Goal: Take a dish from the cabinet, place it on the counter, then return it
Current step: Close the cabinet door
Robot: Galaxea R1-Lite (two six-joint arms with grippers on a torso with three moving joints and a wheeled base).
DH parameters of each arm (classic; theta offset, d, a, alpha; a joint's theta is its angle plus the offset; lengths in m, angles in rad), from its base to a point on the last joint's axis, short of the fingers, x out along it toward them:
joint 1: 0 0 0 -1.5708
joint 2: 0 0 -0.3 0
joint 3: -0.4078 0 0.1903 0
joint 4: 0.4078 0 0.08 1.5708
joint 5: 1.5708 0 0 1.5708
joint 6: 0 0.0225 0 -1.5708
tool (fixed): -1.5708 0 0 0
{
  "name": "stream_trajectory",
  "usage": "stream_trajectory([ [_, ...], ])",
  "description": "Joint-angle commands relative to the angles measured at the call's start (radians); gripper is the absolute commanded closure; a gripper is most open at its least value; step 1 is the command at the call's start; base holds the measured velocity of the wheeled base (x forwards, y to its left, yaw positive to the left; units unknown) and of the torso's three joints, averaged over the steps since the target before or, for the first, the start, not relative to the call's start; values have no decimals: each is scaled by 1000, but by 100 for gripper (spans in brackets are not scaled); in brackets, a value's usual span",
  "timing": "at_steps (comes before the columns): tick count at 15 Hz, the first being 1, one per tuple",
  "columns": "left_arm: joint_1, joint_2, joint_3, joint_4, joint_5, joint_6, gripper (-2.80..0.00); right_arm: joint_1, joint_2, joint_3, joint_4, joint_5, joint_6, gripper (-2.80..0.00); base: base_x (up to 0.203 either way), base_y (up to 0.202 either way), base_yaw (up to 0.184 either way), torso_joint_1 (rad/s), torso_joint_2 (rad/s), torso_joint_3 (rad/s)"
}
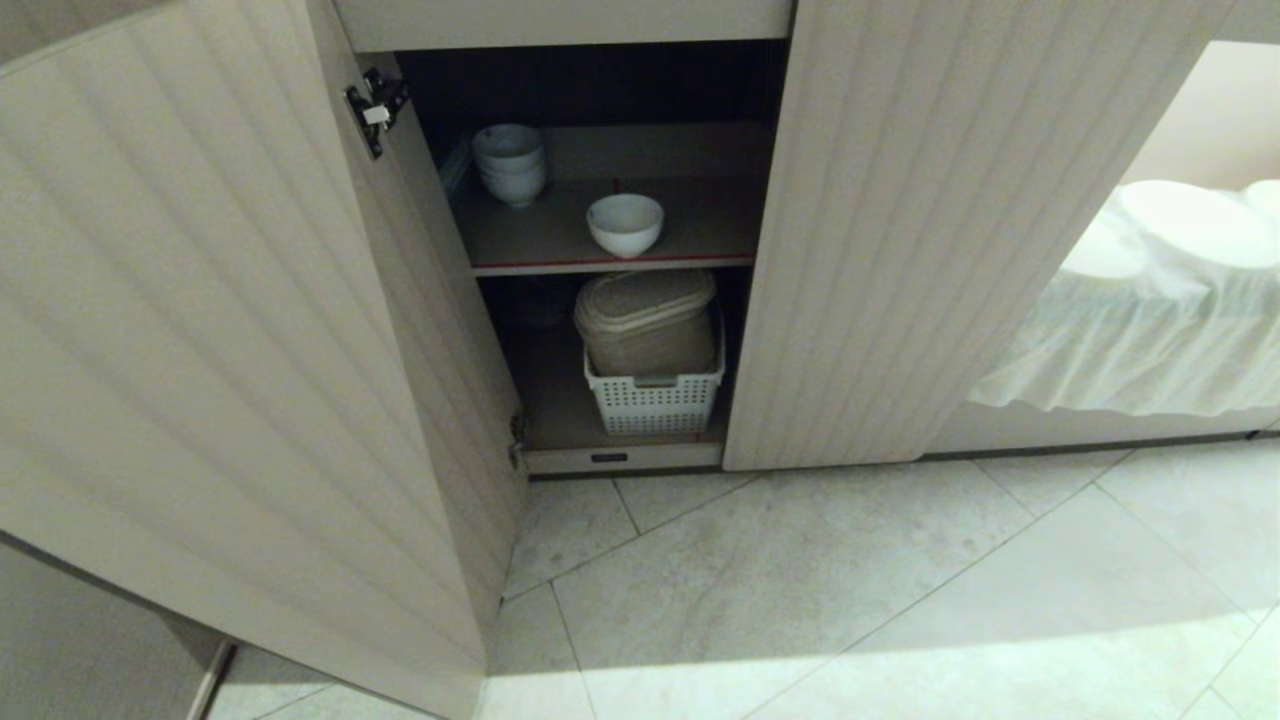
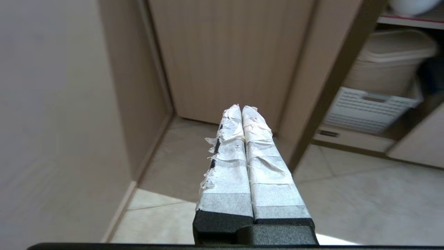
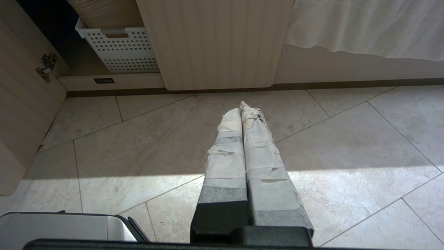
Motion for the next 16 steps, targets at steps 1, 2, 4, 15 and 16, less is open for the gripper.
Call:
stream_trajectory([
  [1,-1,73,-9,-3,-4,-22,0,0,0,0,0,0,0,0,0,0,0,0,0,0],
  [2,-2,103,-11,-17,-6,-42,0,0,0,0,0,0,0,0,0,0,0,0,0,0],
  [4,-14,181,-18,-70,-3,-83,0,1,0,0,0,0,0,0,0,0,0,0,0,0],
  [15,-459,254,-75,-135,128,-243,0,0,0,0,0,0,0,0,0,0,0,0,0,0],
  [16,-510,255,-71,-134,168,-249,0,0,0,0,0,0,0,0,0,0,0,0,0,0],
])
